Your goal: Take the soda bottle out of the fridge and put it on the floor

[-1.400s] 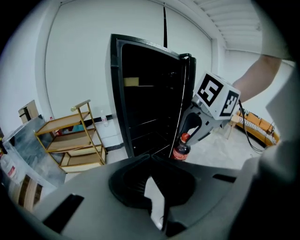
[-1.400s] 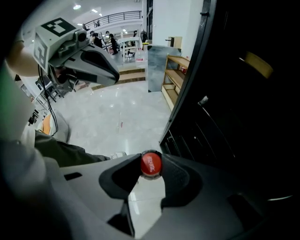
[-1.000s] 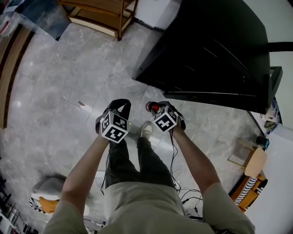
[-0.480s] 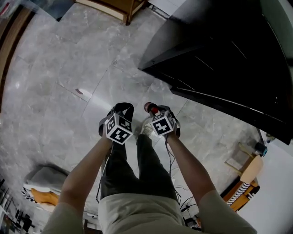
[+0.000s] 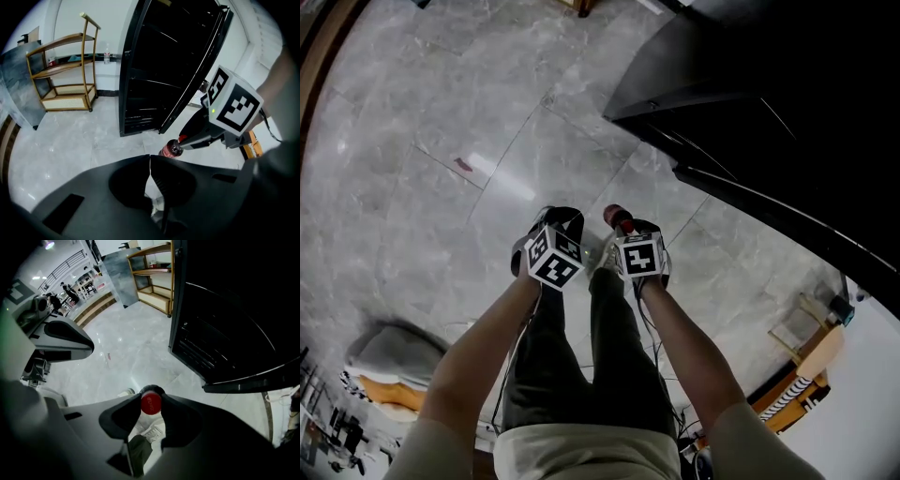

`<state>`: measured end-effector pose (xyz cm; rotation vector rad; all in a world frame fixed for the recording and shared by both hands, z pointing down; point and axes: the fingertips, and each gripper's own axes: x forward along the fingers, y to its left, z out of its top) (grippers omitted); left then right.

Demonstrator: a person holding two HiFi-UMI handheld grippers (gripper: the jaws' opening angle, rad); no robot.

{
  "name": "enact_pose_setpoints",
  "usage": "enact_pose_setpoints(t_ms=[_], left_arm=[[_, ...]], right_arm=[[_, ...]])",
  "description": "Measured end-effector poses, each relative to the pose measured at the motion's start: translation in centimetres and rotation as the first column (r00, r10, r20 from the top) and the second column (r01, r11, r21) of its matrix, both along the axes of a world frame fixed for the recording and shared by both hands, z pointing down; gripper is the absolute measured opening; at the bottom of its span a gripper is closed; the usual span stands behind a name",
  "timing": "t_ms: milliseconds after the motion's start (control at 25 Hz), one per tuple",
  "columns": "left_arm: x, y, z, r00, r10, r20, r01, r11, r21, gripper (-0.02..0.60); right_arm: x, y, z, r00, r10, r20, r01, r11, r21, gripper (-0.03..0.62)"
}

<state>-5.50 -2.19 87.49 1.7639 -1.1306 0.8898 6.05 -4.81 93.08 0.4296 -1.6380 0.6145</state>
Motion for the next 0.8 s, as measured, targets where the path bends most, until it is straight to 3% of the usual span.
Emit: enact_pose_setpoints(t_ms=[360,800], left_arm=[[-0.8,2.0,6.8,0.997,-0.065,-0.027,0.063,0.995,-0.071,0.008],[-2.5,2.8,14.8,0.989,-0.14,-0.036,0.136,0.985,-0.108,0.007]], right_arm=[[1.5,1.0,6.1,0.978,0.197,-0.067,-0.199,0.98,-0.029,0.114],[2.2,2.7,14.5,0.974,0.211,-0.082,-0.215,0.976,-0.034,0.114]])
